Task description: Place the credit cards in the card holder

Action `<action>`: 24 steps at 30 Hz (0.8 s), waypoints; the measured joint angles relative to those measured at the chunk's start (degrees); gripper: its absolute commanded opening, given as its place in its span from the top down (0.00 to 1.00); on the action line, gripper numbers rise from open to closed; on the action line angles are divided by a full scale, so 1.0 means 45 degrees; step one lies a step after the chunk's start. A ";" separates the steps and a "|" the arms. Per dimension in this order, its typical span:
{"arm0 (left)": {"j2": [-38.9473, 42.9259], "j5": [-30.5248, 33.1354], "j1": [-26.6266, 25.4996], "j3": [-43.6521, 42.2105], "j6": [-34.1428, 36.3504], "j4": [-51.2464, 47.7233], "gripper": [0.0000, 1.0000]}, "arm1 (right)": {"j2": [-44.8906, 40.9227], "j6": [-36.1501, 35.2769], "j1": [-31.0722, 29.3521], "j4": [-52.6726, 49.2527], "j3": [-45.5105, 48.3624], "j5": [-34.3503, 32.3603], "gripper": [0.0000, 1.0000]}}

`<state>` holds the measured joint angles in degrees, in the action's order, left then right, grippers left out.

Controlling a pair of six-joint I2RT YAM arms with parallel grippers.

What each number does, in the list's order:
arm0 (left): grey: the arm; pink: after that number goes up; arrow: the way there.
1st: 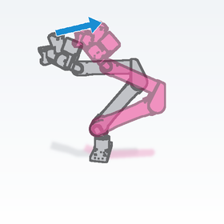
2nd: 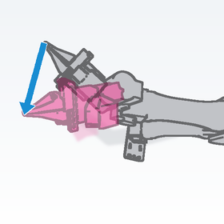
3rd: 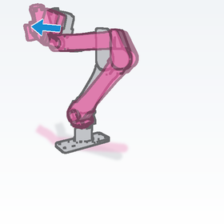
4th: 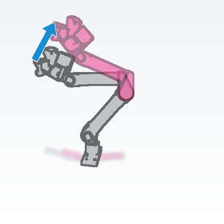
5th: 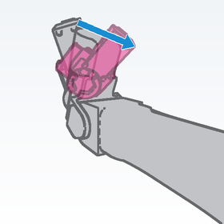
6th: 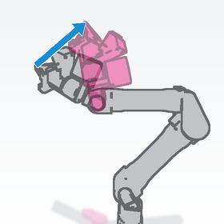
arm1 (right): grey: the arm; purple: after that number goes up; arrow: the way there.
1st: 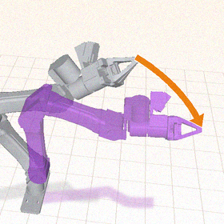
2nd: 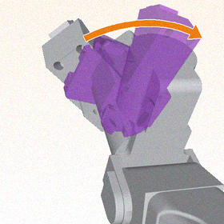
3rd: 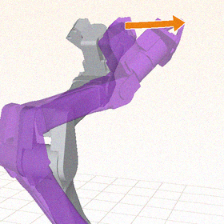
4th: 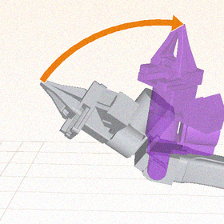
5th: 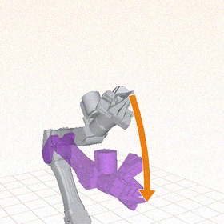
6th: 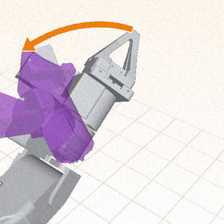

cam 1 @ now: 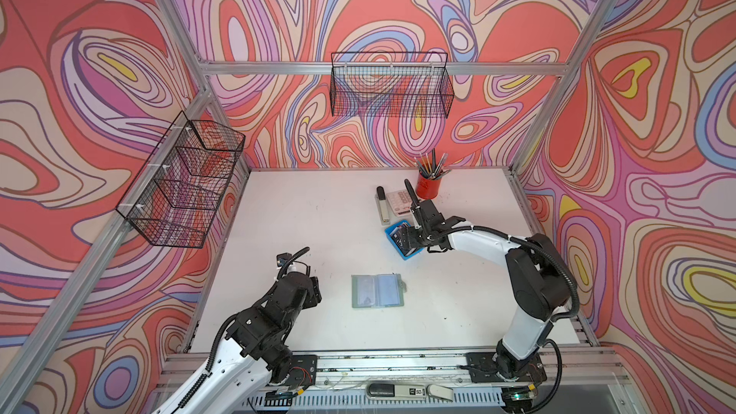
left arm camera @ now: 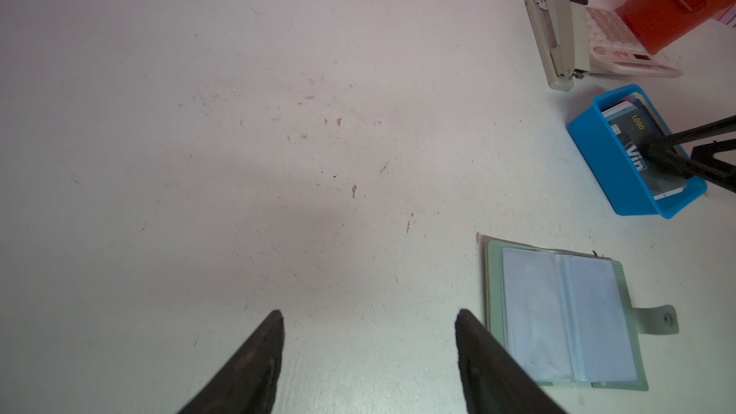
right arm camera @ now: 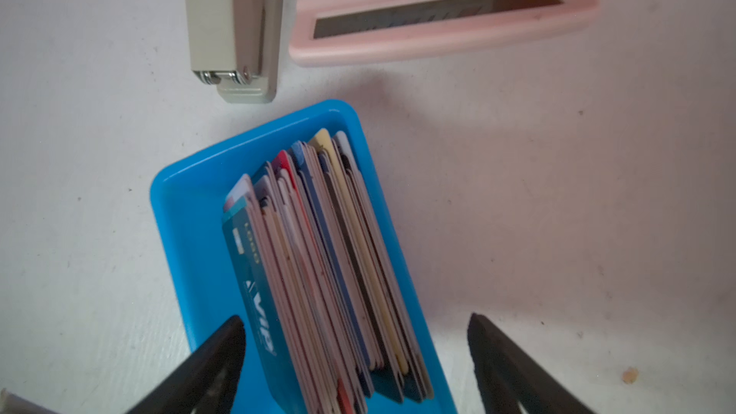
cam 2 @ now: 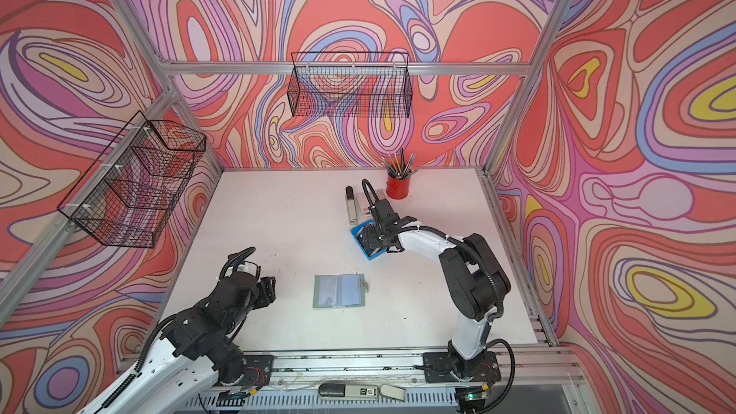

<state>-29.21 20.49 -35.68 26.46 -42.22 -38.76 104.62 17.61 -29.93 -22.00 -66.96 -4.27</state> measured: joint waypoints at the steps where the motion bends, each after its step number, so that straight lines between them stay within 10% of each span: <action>1: -0.0063 0.0005 0.0000 0.0000 0.0000 -0.0034 0.32 | 0.0146 -0.0010 0.0000 -0.0073 -0.0083 -0.0073 0.10; 24: -0.0602 -0.0010 0.0000 0.0000 0.0000 -0.0194 0.33 | 0.0238 0.0301 -0.0010 -0.0024 -0.0029 -0.1515 0.42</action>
<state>-31.92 20.45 -35.68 26.46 -42.22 -39.64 105.69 18.96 -29.98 -22.11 -67.09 -11.09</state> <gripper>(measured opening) 0.671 0.594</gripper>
